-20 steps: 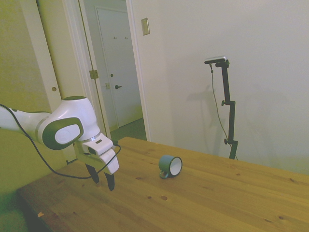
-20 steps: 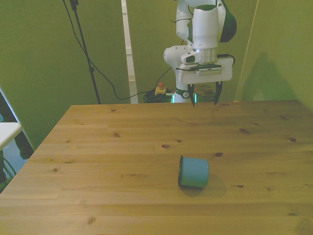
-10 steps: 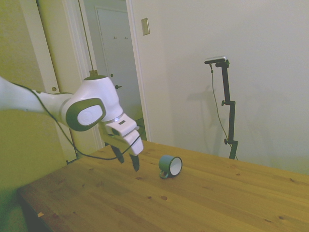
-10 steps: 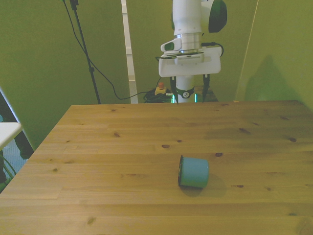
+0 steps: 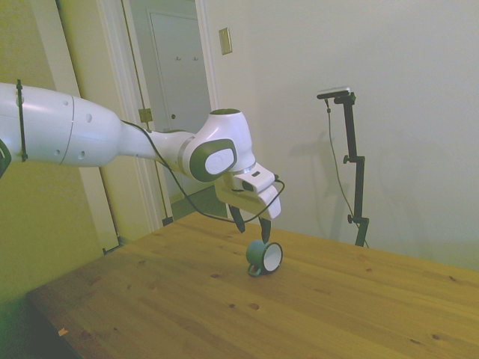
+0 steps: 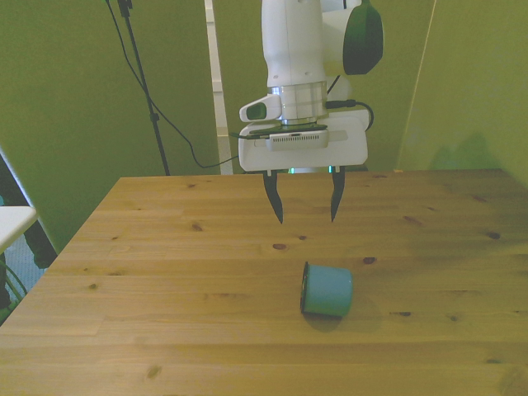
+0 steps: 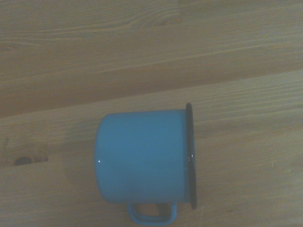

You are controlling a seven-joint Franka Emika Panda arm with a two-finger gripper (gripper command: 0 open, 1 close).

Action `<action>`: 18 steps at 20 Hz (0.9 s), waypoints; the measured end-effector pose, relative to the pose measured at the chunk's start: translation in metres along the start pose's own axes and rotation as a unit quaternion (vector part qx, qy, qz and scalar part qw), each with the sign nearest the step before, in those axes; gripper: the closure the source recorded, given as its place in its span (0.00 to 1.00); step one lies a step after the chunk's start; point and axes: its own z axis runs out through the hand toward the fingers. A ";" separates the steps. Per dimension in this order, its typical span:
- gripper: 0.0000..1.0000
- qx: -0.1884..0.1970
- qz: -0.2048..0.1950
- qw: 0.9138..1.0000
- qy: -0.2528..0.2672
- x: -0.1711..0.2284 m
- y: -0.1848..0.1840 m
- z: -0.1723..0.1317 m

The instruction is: Flip the mug upright

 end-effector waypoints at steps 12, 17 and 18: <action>0.00 0.061 -0.008 0.994 -0.089 0.069 0.001 0.042; 0.00 0.071 -0.034 0.990 -0.119 0.074 -0.010 0.068; 0.00 0.077 -0.040 0.988 -0.126 0.076 -0.011 0.077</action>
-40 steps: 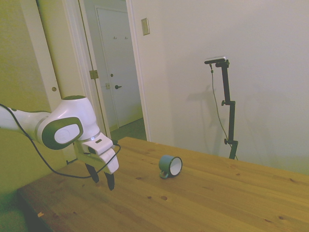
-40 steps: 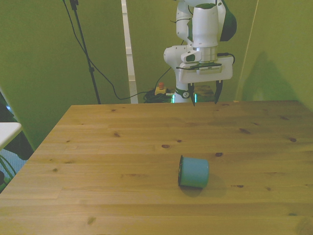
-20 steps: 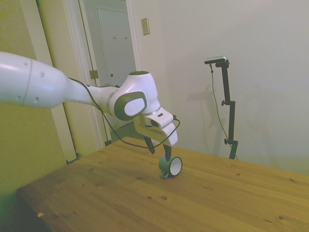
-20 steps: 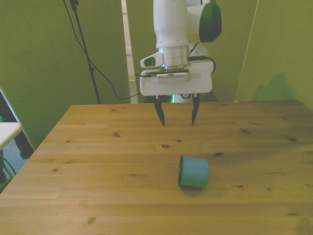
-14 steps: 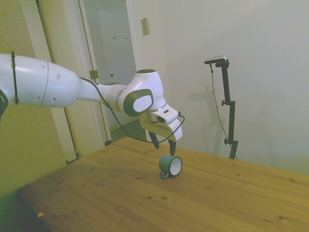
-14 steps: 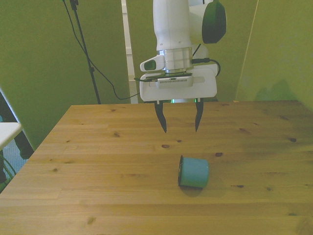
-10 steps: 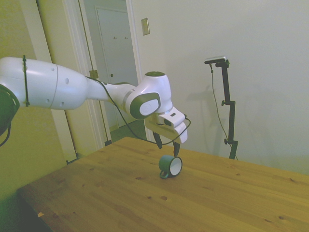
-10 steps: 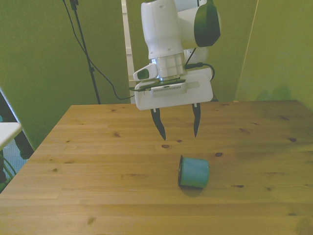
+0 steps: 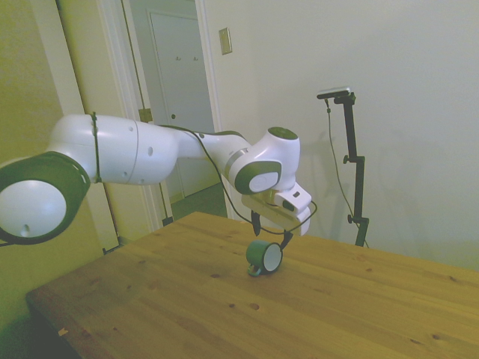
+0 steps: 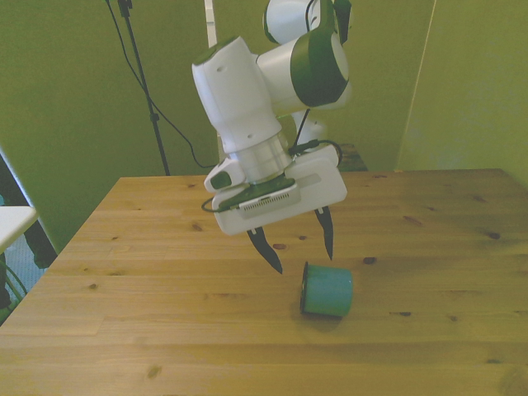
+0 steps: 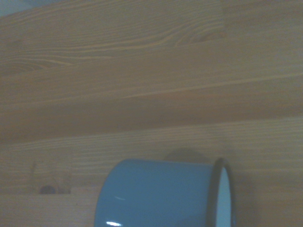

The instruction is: Flip the mug upright

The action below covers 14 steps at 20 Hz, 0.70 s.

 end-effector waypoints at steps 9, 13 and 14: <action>0.00 0.086 -0.056 0.990 -0.094 0.007 0.005 0.030; 0.00 0.113 -0.072 0.984 -0.122 0.002 0.002 0.043; 0.00 0.118 -0.074 0.982 -0.127 0.000 0.002 0.046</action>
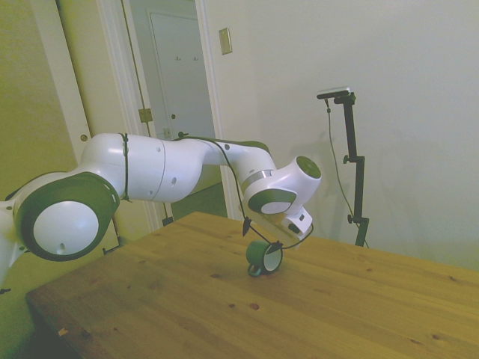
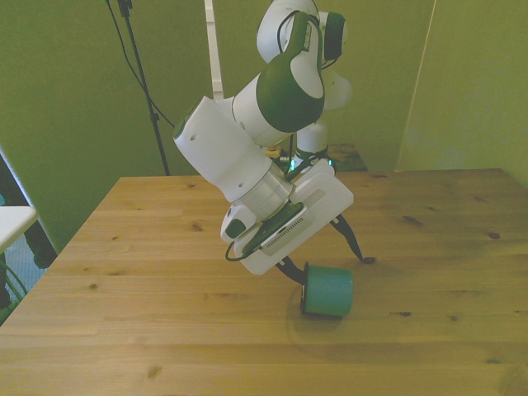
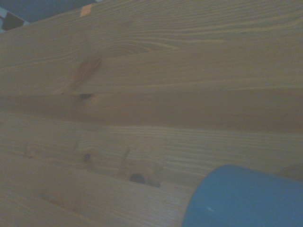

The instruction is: Flip the mug upright

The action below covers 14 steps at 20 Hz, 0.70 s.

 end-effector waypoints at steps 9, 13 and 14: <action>0.00 0.033 -0.005 0.999 -0.041 -0.001 0.017 0.007; 1.00 0.043 -0.010 0.998 -0.046 0.000 0.022 0.002; 1.00 0.047 -0.012 0.998 -0.049 0.000 0.023 0.001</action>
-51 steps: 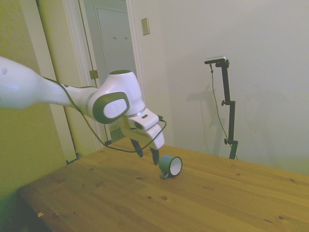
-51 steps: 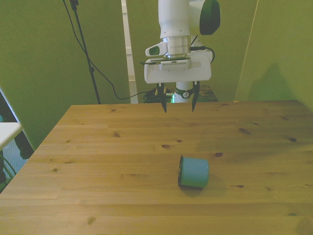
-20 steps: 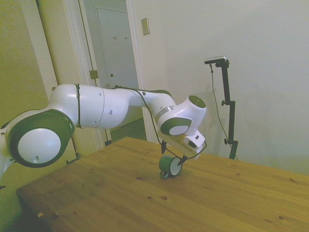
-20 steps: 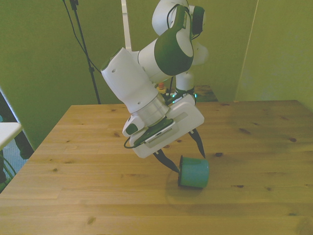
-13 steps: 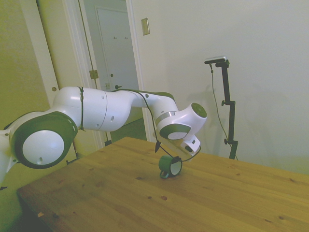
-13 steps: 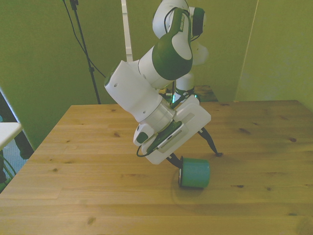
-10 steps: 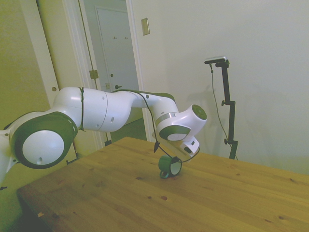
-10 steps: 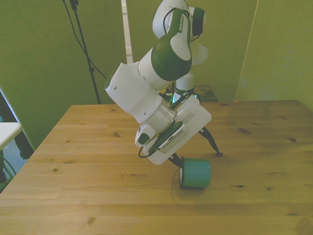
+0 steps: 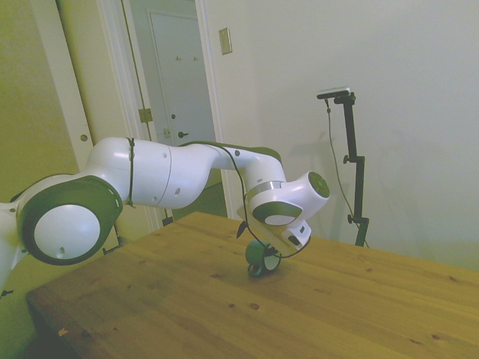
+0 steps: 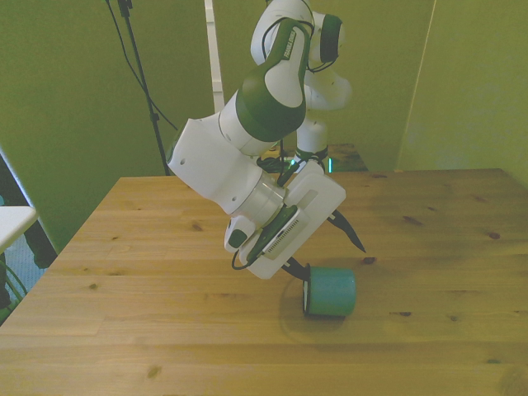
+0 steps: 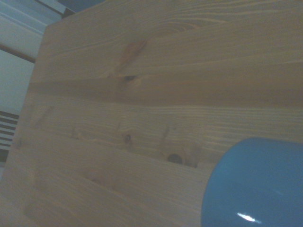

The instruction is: Flip the mug upright

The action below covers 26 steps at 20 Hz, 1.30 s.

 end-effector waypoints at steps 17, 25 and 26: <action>1.00 0.024 -0.017 1.000 -0.007 0.019 0.000 0.006; 1.00 0.025 -0.019 0.999 -0.015 0.020 0.001 0.006; 1.00 0.025 -0.020 0.999 -0.016 0.020 0.000 0.005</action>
